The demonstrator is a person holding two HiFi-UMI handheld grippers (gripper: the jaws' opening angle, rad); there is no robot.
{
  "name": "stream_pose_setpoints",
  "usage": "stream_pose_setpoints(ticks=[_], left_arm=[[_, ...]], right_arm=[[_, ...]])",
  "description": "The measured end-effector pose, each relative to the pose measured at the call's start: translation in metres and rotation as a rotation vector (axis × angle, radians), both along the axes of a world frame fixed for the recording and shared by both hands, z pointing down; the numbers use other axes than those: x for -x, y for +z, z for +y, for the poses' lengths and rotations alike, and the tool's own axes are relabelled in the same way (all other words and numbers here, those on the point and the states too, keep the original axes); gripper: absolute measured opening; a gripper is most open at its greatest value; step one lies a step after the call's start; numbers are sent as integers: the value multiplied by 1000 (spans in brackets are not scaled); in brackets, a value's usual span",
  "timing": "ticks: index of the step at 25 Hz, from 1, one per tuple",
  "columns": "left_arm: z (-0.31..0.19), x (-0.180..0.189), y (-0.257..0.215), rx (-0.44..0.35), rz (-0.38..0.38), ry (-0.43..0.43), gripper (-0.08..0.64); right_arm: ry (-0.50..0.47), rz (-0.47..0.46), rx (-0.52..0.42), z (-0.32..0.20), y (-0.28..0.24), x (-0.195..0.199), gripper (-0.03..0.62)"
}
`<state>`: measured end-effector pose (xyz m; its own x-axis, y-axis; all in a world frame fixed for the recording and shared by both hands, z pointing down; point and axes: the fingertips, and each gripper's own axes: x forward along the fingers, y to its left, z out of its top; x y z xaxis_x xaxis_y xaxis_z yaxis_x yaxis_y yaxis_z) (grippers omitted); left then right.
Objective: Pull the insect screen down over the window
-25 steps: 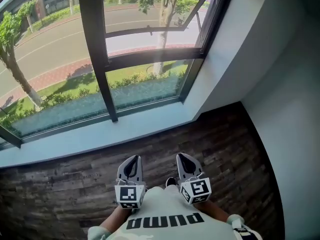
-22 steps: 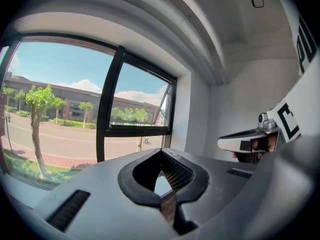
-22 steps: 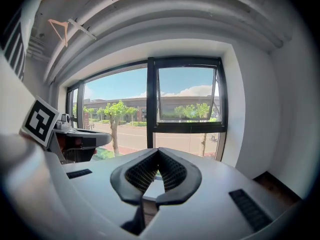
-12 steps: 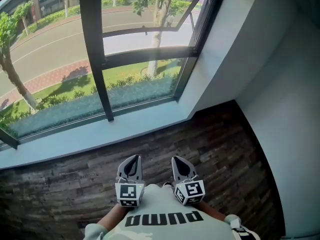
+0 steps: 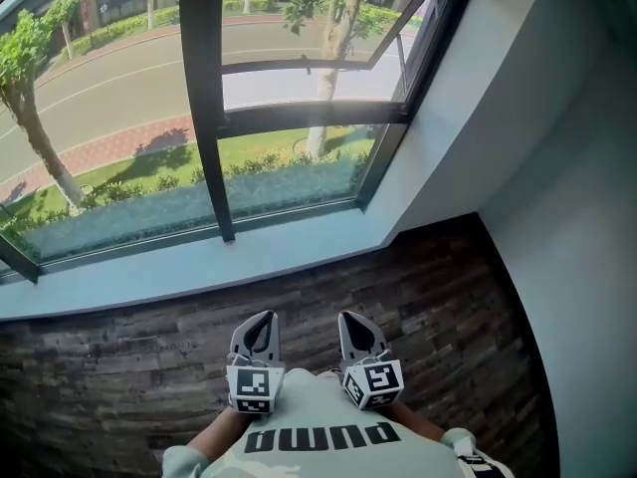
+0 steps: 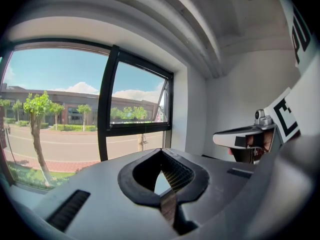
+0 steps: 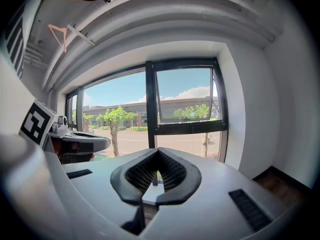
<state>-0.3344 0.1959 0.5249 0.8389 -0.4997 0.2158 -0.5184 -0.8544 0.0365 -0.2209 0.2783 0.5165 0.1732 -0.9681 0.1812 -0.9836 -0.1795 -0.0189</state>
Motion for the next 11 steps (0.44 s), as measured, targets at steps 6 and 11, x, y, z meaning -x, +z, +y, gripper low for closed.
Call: stream_pose_setpoints(ticks=[6, 11], left_arm=[[-4, -2, 5, 4, -18, 0, 12], [-6, -5, 7, 3, -15, 0, 12]], right_arm=[[-11, -4, -1, -7, 4, -2, 5], [-5, 0, 8, -7, 6, -5, 5]])
